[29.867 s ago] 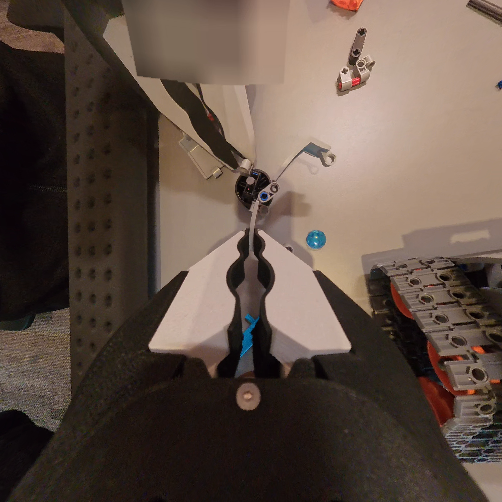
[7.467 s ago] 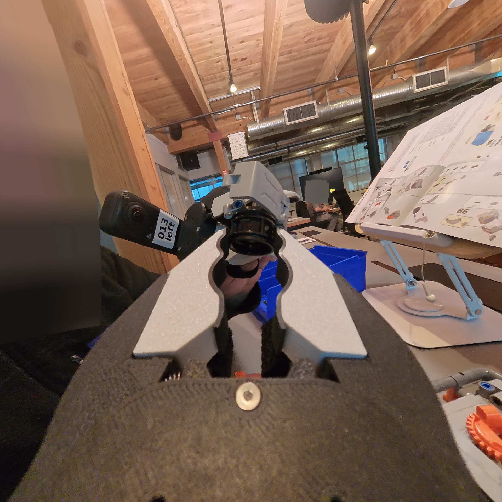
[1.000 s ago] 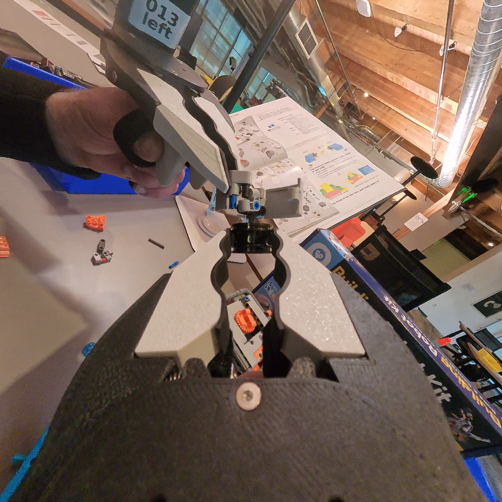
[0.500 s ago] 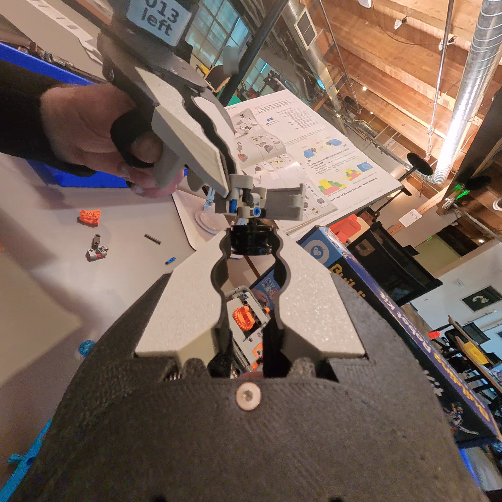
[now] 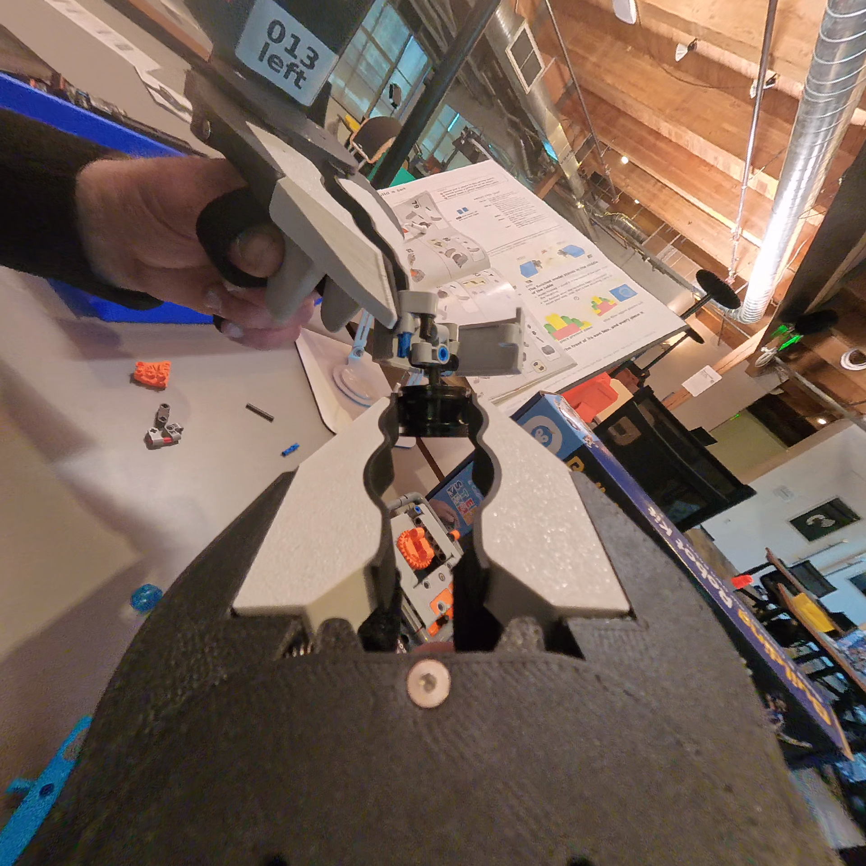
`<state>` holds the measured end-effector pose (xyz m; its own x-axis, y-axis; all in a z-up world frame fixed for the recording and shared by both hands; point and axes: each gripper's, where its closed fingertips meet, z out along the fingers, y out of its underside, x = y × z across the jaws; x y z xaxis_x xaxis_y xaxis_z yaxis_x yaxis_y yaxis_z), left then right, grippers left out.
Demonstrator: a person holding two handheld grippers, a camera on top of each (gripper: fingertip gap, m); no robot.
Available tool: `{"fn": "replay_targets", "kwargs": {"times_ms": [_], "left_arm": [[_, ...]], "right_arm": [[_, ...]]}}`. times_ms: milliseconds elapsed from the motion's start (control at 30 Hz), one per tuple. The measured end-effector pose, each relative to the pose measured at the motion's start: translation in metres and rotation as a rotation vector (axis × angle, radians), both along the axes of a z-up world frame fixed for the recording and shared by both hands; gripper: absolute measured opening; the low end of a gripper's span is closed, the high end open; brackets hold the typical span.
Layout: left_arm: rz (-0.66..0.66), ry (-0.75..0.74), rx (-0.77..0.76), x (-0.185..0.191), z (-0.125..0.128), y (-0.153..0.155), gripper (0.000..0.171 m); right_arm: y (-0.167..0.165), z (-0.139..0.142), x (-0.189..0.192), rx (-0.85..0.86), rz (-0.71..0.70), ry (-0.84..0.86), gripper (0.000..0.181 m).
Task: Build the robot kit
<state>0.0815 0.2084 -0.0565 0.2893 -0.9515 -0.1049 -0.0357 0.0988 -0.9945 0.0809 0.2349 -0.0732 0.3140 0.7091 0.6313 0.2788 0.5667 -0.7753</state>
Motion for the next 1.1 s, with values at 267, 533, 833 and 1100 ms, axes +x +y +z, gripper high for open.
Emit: {"fn": "replay_targets", "kwargs": {"times_ms": [267,533,833,1100], "left_arm": [[-0.026,-0.056,-0.056,-0.002,0.002,0.001,0.004],[-0.052,-0.088,-0.091,-0.003,0.001,0.003,0.004],[-0.108,-0.078,-0.122,0.002,-0.008,0.002,0.004],[-0.121,-0.074,-0.145,0.002,-0.012,0.003,0.004]], "right_arm": [[0.000,-0.004,-0.002,0.053,-0.030,-0.043,0.027],[-0.007,0.008,0.003,0.026,0.031,0.022,0.028],[-0.012,0.002,-0.002,0.092,0.009,-0.036,0.015],[-0.008,-0.003,-0.004,0.188,-0.071,-0.093,0.011]]}}
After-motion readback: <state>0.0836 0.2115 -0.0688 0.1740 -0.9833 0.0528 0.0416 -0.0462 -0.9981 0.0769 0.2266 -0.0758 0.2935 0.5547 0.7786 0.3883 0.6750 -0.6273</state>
